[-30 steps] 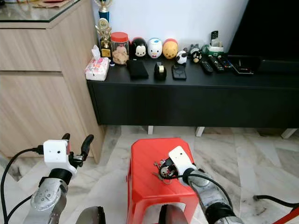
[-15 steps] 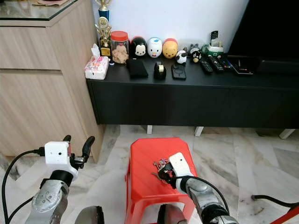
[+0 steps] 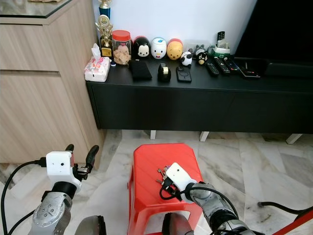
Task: Hang keys on a hook
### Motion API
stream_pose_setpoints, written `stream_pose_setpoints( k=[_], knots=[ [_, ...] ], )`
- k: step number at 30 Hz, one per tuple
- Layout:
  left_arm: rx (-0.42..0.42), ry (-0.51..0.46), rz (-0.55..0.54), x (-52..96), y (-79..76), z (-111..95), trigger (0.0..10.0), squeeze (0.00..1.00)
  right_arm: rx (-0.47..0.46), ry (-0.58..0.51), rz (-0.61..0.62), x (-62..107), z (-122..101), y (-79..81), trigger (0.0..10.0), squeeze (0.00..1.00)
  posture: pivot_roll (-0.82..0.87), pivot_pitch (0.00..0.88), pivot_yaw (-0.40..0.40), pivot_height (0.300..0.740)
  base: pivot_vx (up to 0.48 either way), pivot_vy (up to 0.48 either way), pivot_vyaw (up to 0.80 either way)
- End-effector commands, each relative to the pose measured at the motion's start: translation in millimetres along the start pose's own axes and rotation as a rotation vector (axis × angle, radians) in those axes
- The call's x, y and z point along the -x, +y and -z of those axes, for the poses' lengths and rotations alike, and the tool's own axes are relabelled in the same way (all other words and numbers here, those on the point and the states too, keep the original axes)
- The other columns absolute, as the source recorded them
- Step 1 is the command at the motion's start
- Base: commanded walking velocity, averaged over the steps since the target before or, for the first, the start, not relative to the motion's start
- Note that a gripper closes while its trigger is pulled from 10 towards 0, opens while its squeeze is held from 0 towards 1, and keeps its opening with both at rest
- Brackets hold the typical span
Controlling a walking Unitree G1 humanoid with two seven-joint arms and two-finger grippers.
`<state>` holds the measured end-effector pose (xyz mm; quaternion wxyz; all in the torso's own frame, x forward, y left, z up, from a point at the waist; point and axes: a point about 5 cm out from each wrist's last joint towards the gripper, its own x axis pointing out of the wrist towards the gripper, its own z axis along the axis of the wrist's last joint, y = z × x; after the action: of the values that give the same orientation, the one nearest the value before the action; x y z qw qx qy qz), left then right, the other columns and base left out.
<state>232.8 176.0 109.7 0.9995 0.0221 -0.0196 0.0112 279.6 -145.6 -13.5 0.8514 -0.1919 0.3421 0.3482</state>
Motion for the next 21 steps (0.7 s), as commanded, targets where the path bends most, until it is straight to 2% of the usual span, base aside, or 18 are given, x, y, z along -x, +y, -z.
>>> stream_pose_setpoints(
  k=[1, 3, 9, 21],
  knots=[
    [-0.002, 0.003, 0.013, 1.9, -4.2, -1.6, 10.0, 0.00, -0.007, 0.024, -0.040, 0.8, 2.6, 0.3, 10.0, 0.00, 0.02, 0.040, -0.143, 0.605, 0.000, 0.000, 0.00],
    [-0.004, 0.003, 0.015, 2.3, -4.8, -1.9, 10.0, 0.00, 0.029, 0.043, -0.038, 1.2, 6.6, 1.2, 10.0, 0.00, 0.02, 0.040, -0.143, 0.605, 0.000, 0.000, 0.00],
    [-0.007, 0.005, 0.016, 3.7, -4.1, -2.6, 10.0, 0.00, 0.006, 0.019, 0.020, 2.1, 7.0, -2.5, 10.0, 0.00, 0.02, 0.050, -0.139, 0.605, 0.000, 0.000, 0.00],
    [0.001, -0.003, 0.011, 5.9, -3.8, -11.2, 10.0, 0.00, -0.007, 0.013, 0.031, 0.8, 6.3, -1.4, 10.0, 0.00, 0.05, 0.095, -0.137, 0.605, 0.000, 0.000, 0.00]
  ],
)
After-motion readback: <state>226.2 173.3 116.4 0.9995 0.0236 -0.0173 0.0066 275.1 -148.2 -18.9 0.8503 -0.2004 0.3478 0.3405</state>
